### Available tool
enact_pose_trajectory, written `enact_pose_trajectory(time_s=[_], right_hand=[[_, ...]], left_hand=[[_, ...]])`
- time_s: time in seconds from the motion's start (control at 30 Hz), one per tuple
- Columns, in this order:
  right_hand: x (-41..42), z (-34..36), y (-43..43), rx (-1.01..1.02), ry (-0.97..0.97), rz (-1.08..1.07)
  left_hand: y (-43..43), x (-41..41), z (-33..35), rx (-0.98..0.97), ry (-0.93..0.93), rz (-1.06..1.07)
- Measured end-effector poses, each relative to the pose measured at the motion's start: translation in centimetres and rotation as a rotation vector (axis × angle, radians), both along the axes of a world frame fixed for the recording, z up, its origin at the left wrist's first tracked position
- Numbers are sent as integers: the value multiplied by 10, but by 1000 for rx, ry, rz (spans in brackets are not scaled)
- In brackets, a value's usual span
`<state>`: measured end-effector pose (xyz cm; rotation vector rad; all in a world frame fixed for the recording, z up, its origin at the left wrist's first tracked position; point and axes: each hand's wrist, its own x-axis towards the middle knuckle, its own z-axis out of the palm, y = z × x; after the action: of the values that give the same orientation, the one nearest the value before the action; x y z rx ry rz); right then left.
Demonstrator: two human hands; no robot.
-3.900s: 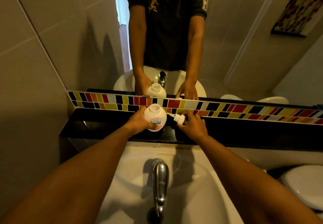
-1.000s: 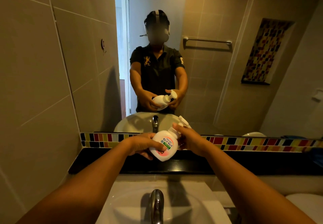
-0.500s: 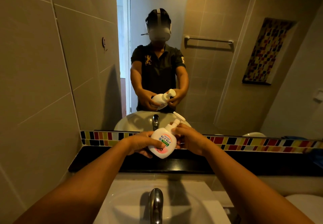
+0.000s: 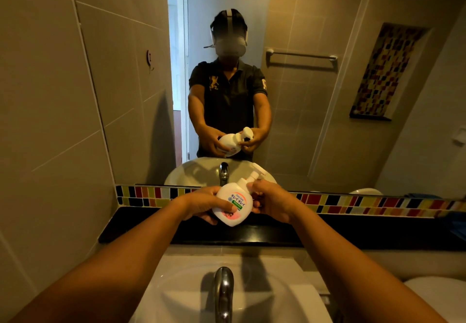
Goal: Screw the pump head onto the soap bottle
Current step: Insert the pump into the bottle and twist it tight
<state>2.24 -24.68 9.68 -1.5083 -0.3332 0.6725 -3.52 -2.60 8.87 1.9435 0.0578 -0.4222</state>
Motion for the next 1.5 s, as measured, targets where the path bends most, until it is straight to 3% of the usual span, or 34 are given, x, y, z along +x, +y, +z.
enact_pose_trajectory(time_s=[0.1,0.67,0.97,1.23,1.5], right_hand=[[-1,-4,6,-85,-17,-57],[-2,-8,9,-61,-43,23],[1,-9,17,-98,-125,-91],[0,-6,14,-151,-171,-46],[0,-4,15,-200,-248,-117]], left_hand=[[-2,0,-2,41,-9,-6],[5,0,-7,60,6,4],[3,0,-6,66,-18,21],[3,-7,0,-90,133,-60],[-8,-2,-4,-18,5,-23]])
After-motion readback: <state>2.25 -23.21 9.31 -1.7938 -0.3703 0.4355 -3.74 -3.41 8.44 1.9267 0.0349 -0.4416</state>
